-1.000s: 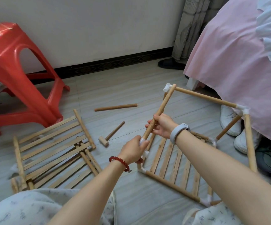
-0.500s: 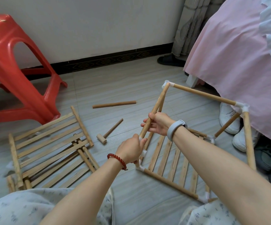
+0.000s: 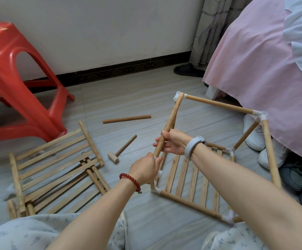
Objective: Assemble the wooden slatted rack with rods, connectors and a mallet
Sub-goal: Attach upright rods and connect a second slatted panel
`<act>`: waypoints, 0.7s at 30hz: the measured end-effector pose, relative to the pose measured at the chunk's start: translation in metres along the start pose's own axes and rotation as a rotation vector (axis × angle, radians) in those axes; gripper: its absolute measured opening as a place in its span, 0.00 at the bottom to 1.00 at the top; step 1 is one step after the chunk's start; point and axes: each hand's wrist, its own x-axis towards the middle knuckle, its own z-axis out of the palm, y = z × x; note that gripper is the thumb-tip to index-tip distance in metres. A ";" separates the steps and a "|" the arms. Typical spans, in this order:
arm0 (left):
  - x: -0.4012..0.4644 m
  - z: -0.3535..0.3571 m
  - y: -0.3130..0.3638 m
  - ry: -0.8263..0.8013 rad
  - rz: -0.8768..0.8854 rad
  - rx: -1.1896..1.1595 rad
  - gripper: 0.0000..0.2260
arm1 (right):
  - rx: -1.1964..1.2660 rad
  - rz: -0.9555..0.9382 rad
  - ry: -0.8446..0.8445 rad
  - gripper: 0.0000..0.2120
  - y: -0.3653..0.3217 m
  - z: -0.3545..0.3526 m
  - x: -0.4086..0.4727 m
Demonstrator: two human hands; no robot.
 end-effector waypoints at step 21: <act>0.007 -0.010 0.001 -0.112 -0.032 -0.078 0.14 | -0.249 0.008 0.025 0.09 -0.007 -0.005 0.006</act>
